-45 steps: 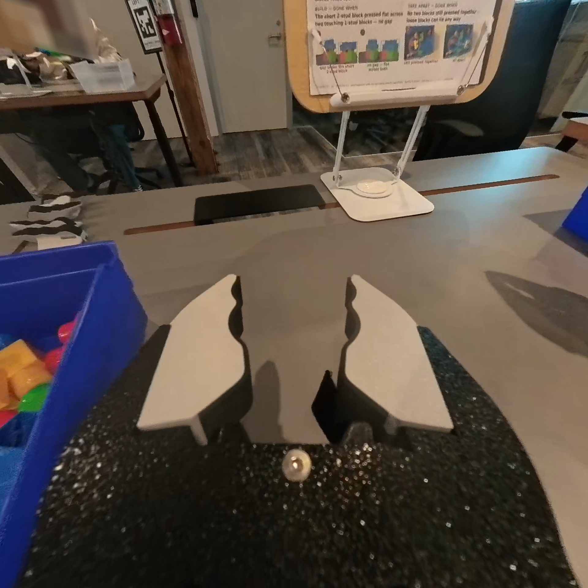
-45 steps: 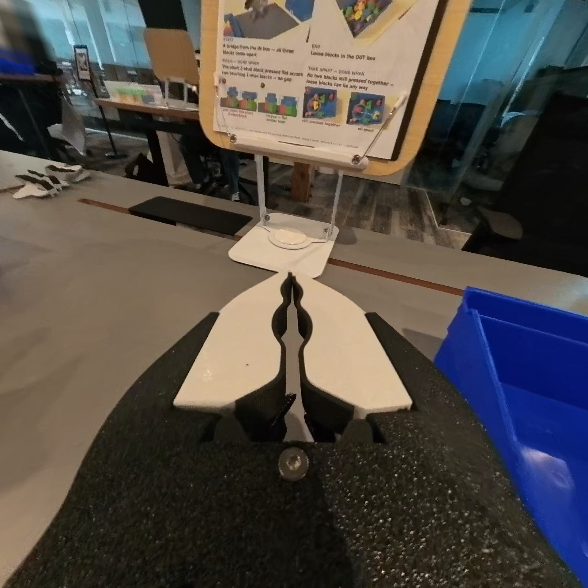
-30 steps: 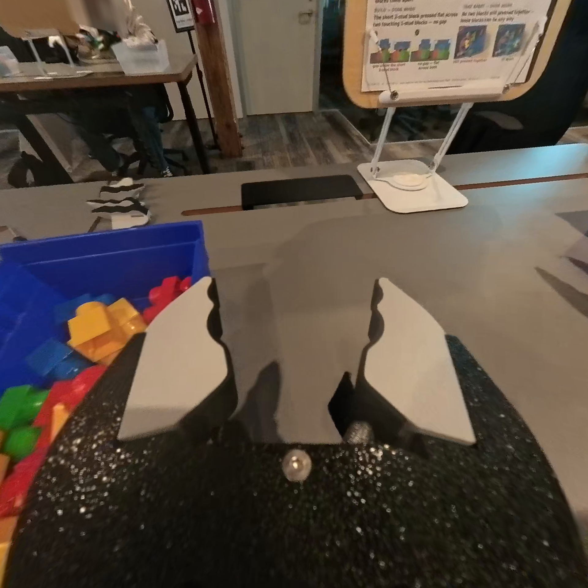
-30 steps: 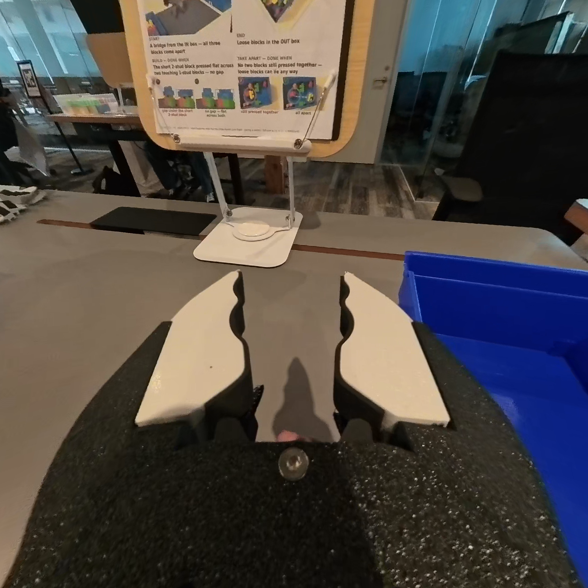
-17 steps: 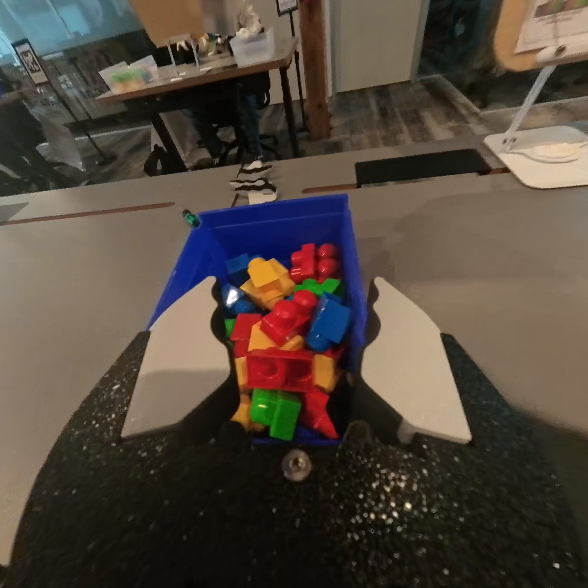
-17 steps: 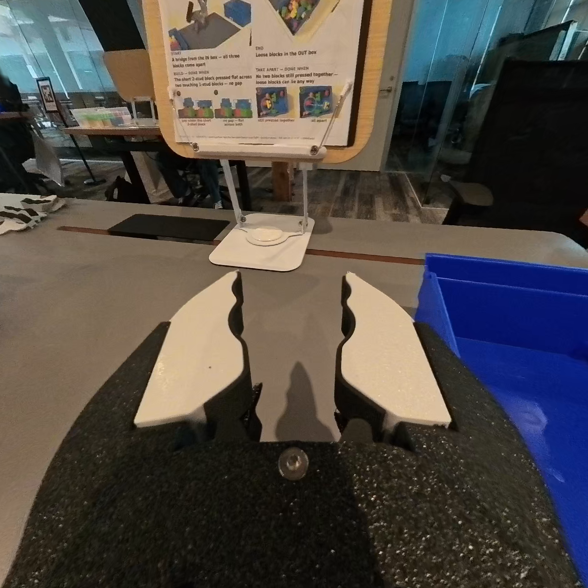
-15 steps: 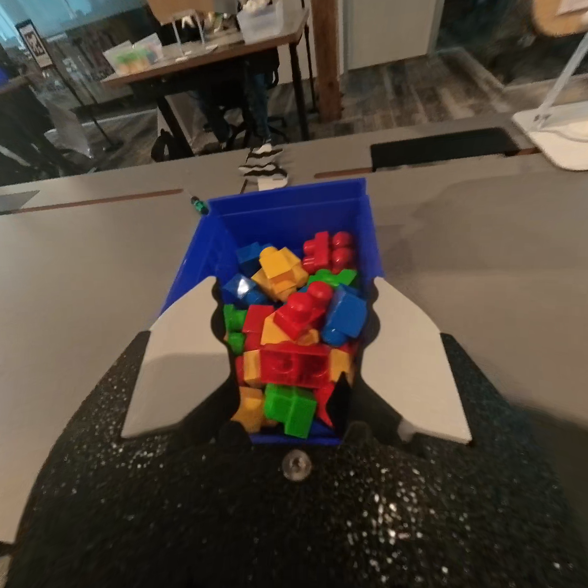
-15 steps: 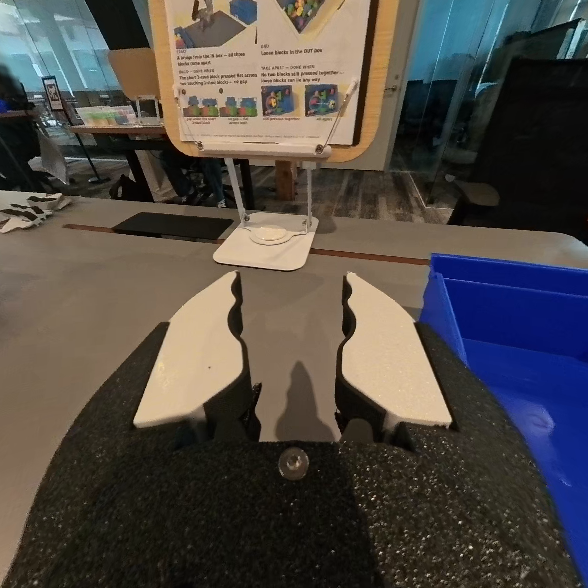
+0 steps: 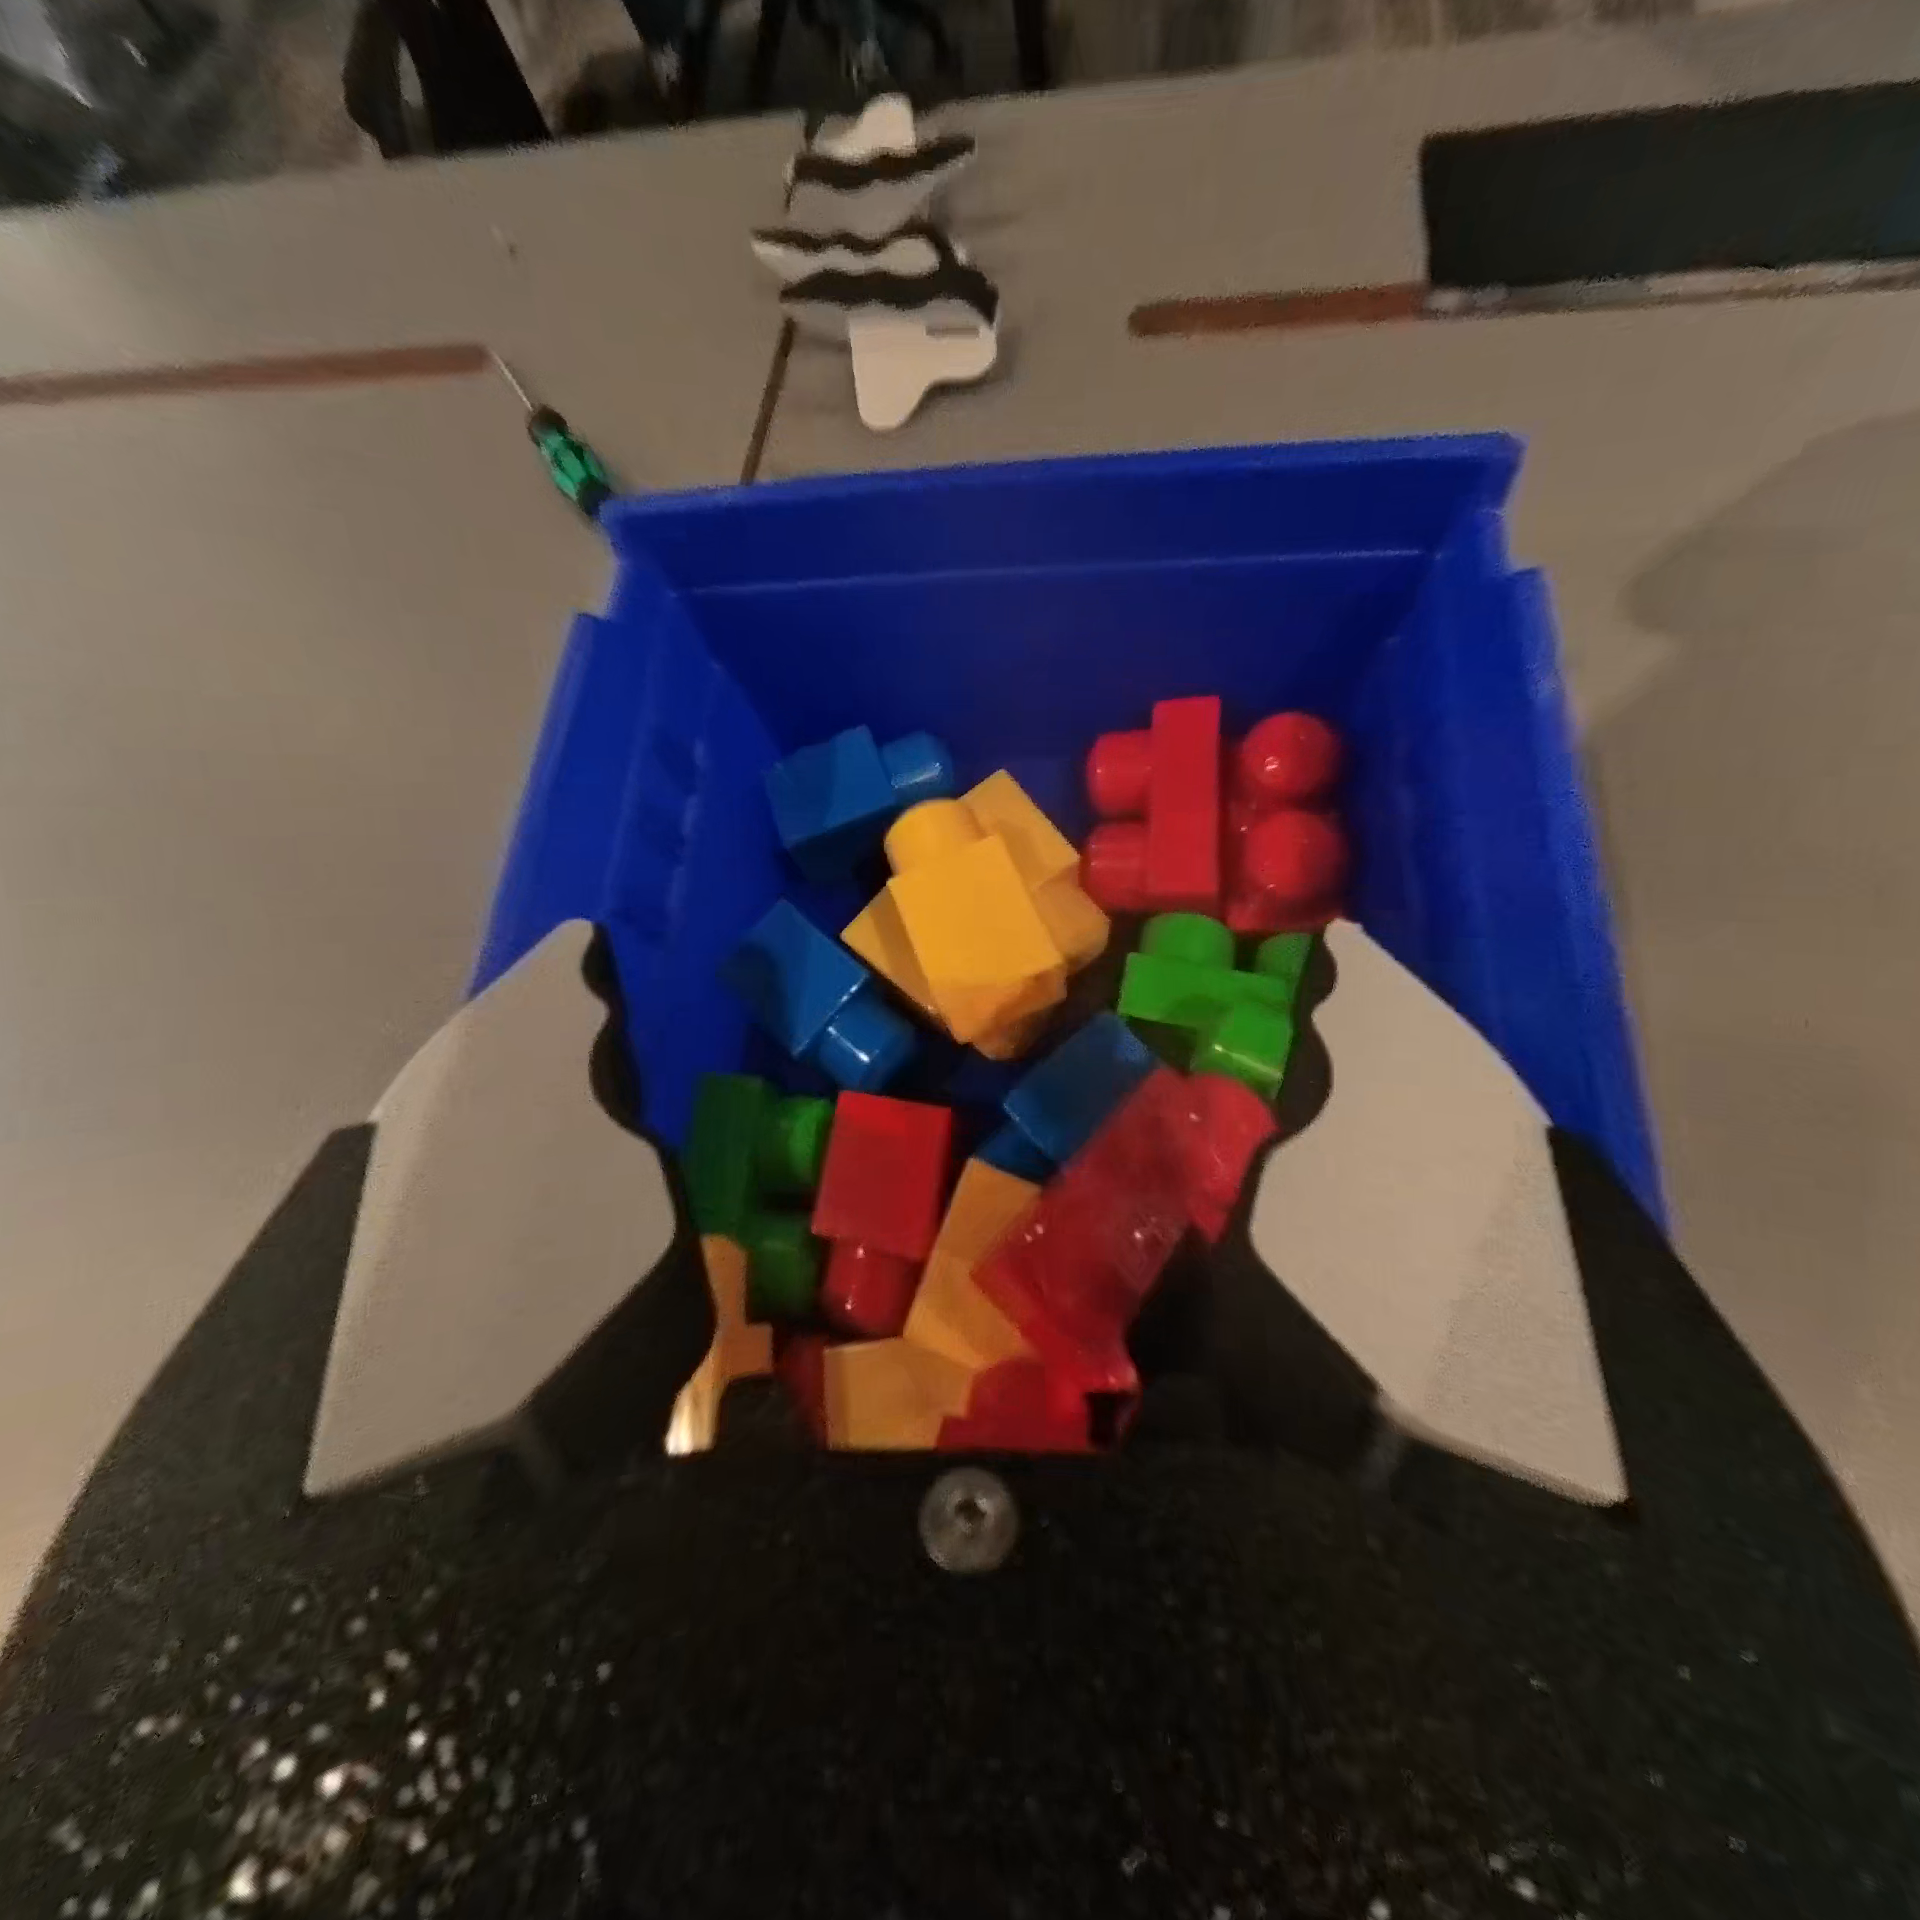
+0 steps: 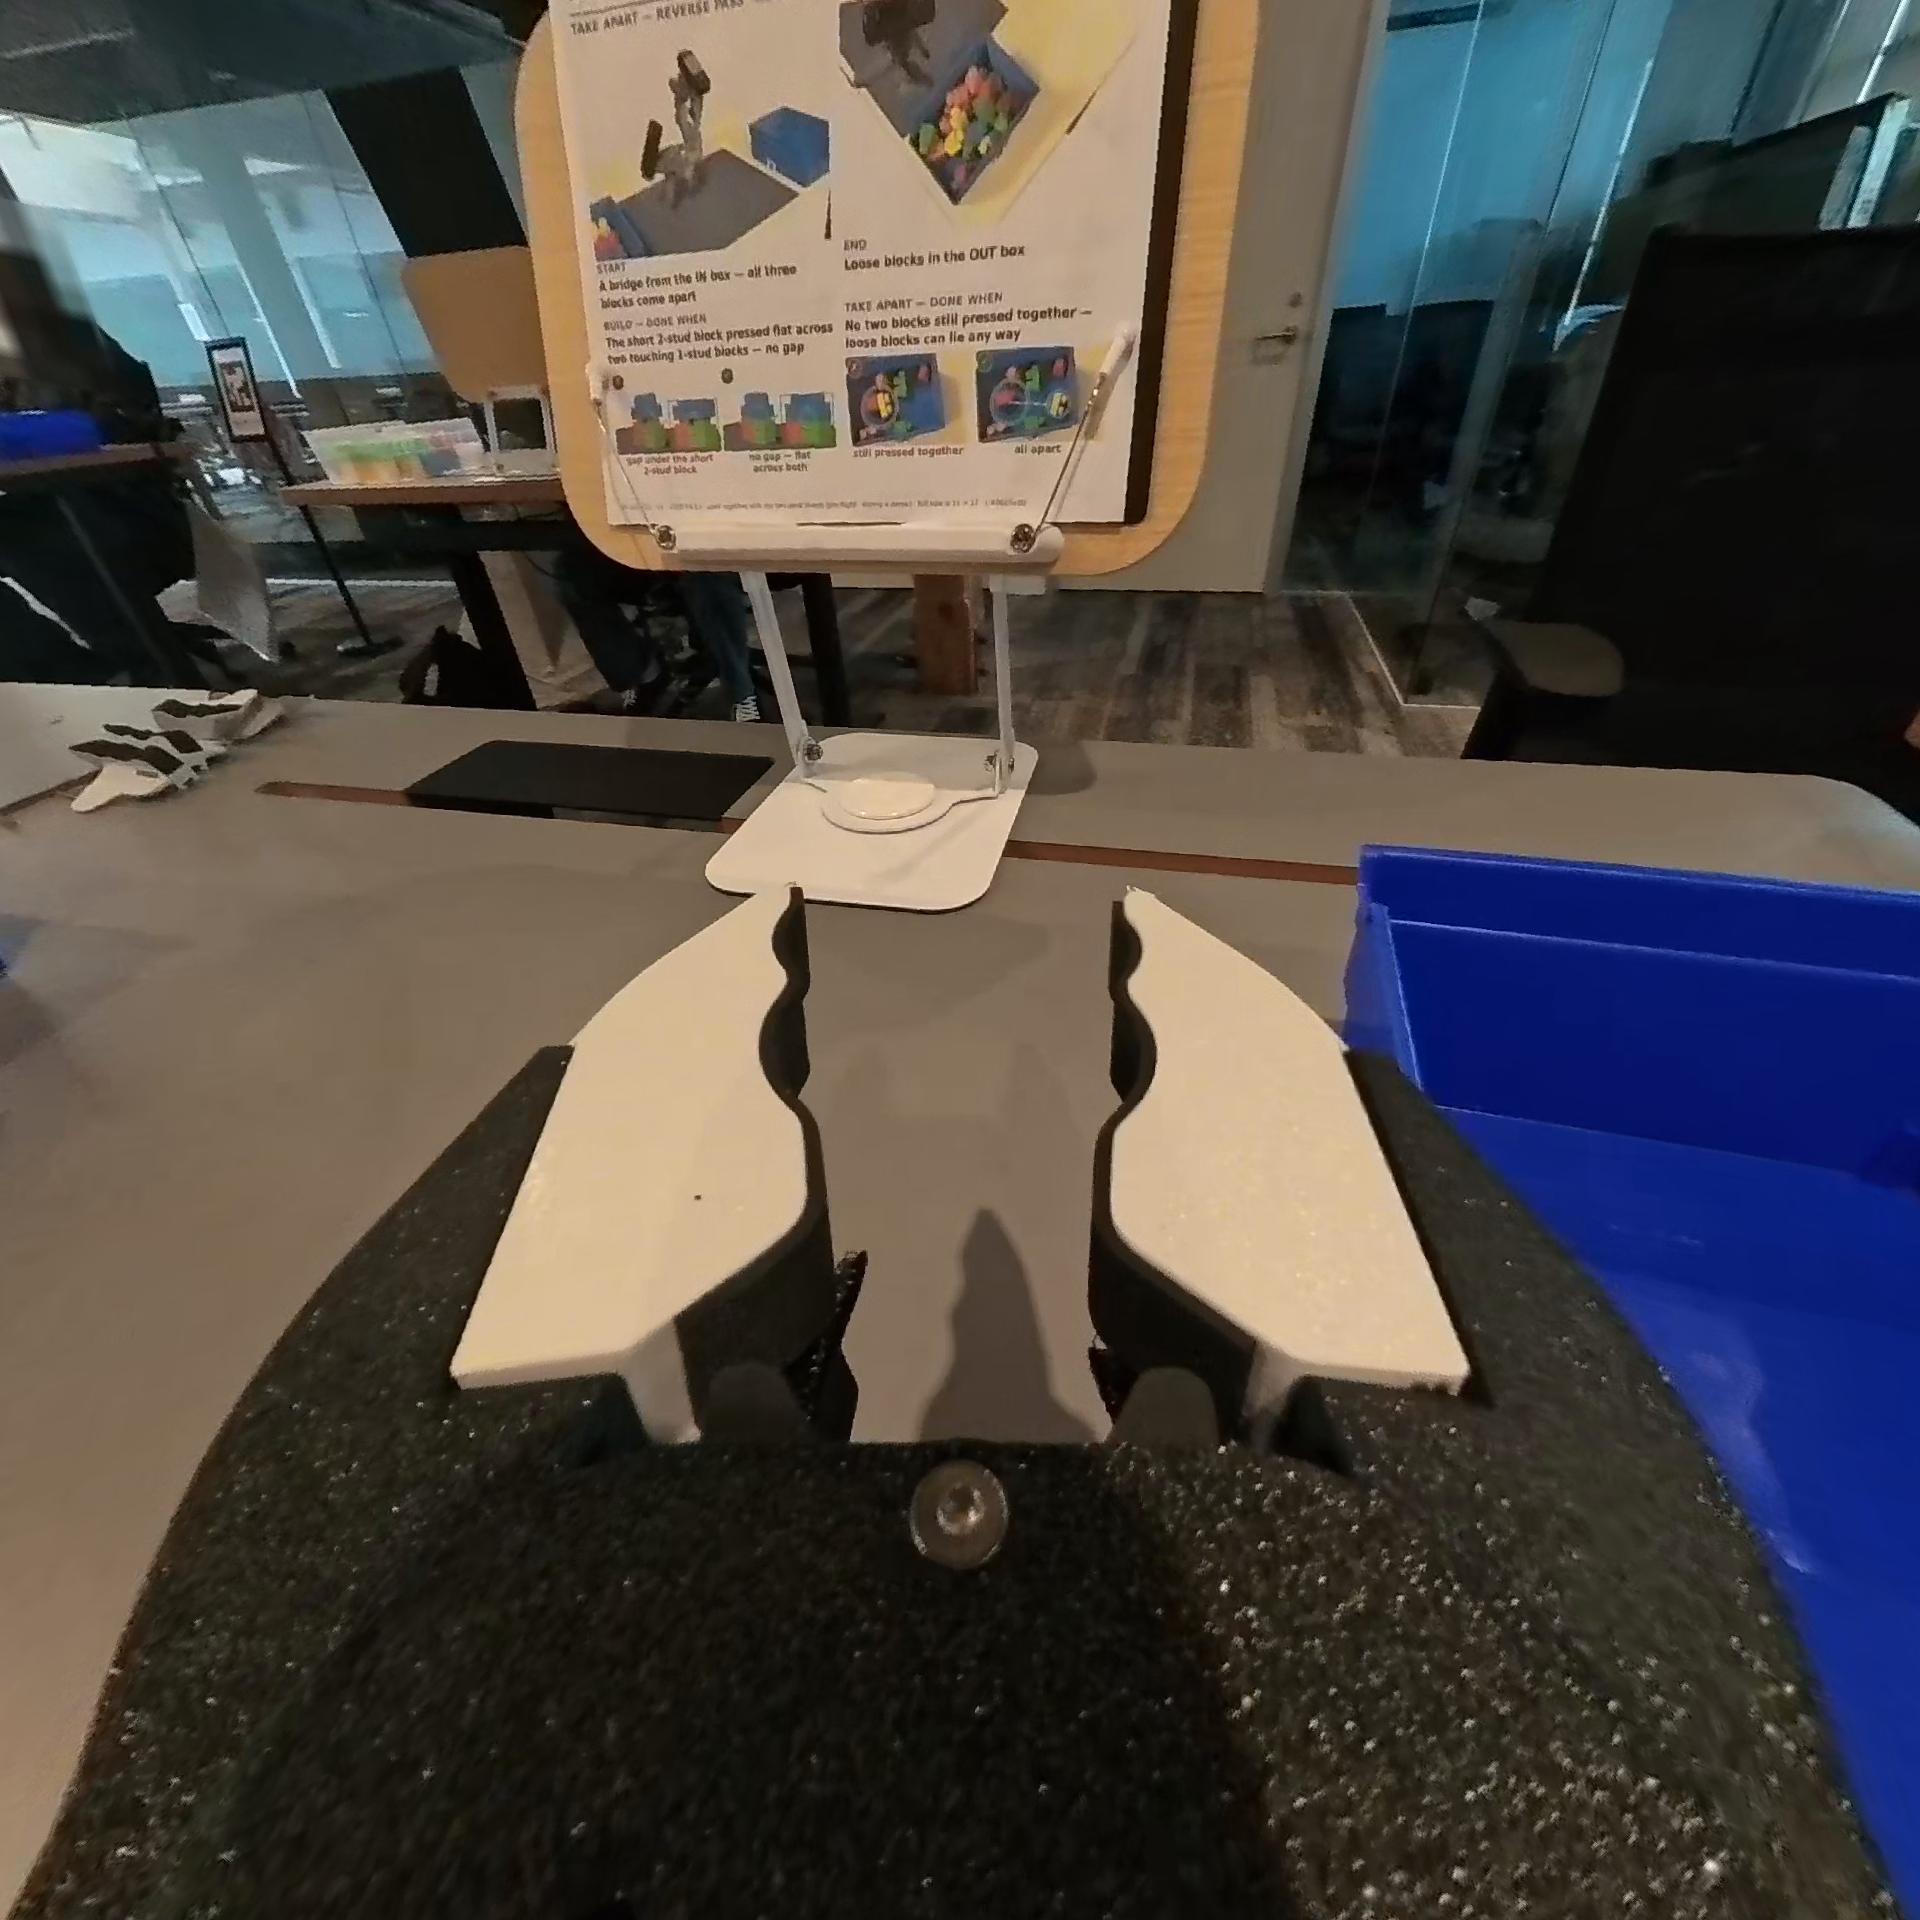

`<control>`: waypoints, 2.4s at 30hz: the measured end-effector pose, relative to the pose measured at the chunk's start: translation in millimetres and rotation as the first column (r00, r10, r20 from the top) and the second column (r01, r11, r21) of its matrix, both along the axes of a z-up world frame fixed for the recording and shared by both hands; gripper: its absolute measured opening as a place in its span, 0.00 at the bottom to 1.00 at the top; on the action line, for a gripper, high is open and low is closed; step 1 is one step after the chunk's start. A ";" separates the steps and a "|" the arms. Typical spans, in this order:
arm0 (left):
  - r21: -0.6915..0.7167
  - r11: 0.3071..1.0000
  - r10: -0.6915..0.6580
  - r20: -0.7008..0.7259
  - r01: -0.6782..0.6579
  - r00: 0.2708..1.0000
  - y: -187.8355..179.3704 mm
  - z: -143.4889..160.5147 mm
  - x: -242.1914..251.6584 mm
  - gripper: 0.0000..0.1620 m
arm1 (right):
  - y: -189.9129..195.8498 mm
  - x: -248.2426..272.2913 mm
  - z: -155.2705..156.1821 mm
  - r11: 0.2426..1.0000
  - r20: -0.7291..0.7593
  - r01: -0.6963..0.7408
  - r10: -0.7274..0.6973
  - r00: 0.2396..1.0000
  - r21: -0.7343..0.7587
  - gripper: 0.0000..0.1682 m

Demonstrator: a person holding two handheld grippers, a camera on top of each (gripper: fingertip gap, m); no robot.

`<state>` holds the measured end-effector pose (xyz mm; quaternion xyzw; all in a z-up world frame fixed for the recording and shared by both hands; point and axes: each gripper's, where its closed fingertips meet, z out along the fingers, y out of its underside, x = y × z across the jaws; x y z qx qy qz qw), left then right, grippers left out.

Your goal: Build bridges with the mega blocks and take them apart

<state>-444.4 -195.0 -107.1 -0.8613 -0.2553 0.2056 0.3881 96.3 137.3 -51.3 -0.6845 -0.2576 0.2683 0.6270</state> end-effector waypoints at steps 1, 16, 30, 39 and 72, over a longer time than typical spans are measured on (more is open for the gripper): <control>-0.035 0.999 0.006 0.002 -0.006 1.000 1.3 -4.1 -6.7 0.74 | 0.0 0.2 0.7 1.000 0.001 -0.001 0.001 1.000 0.004 0.33; -0.215 0.976 0.012 0.134 0.017 0.991 19.2 -35.6 -26.8 0.61 | -1.8 13.2 13.1 0.999 -0.039 0.001 0.001 0.999 0.040 0.31; -0.389 0.921 0.026 0.126 0.026 0.992 5.1 -59.2 -26.5 0.26 | -5.5 -0.4 3.2 0.995 0.015 -0.041 0.040 0.999 0.089 0.15; -0.336 0.942 -0.019 0.009 0.021 1.000 7.8 -30.9 -22.7 0.22 | -7.0 -4.1 -1.9 0.996 0.025 -0.037 0.035 0.999 0.083 0.00; -0.089 0.307 -0.934 0.164 0.948 0.318 224.6 -77.4 402.8 0.22 | -3.4 -19.9 -31.1 0.998 0.063 -0.061 0.062 0.996 -0.008 0.07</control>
